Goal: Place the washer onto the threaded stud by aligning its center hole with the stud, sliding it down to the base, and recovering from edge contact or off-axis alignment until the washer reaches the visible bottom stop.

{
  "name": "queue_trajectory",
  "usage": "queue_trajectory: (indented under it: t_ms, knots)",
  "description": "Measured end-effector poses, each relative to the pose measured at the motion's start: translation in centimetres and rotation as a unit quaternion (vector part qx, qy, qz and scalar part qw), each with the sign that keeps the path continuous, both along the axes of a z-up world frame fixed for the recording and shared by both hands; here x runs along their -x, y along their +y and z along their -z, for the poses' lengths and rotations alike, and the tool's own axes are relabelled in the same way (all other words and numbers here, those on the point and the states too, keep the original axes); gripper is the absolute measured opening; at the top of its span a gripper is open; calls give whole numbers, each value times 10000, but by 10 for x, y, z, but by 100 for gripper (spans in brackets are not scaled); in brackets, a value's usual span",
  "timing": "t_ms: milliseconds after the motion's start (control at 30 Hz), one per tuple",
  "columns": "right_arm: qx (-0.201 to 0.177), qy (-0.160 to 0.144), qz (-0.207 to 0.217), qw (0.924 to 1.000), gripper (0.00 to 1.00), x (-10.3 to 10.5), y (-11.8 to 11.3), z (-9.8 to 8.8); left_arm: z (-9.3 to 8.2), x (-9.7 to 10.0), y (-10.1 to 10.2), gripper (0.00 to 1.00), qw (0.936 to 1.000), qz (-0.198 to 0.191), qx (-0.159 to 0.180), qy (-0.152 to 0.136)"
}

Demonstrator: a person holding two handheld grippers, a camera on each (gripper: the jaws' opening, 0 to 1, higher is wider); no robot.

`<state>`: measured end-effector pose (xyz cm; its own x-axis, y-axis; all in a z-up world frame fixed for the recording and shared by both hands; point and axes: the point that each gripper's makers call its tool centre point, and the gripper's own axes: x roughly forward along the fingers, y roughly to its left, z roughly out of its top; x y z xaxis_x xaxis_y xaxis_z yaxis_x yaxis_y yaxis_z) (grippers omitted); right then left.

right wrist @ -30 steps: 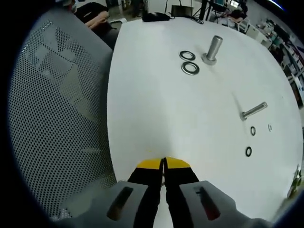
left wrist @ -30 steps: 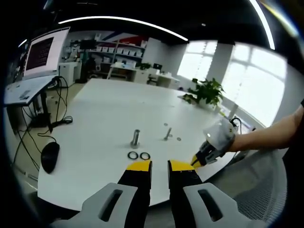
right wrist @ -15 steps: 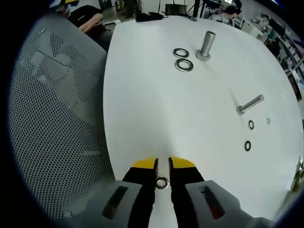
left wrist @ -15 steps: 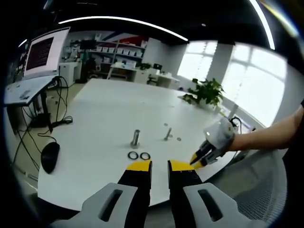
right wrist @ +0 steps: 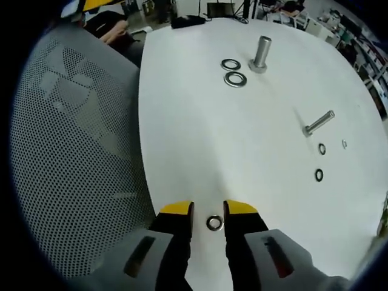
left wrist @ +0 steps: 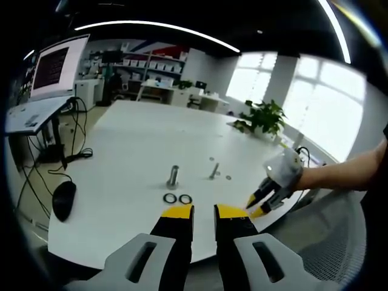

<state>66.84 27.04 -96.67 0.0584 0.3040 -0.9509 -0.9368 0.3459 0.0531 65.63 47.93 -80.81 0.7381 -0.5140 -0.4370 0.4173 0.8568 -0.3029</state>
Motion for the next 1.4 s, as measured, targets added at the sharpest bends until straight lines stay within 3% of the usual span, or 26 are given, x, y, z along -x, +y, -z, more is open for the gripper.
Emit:
queue_trajectory:
  t_ms: [700, 1400]
  knots:
    - [379, 173, -96, 9991, 24, 11, -27, 7, 1, 1, -1, 11, 10000, 47, -8, 16]
    - [318, -108, 32, 9994, 19, -4, -24, 8, 1, 0, 0, 11, 10000, 35, -10, 22]
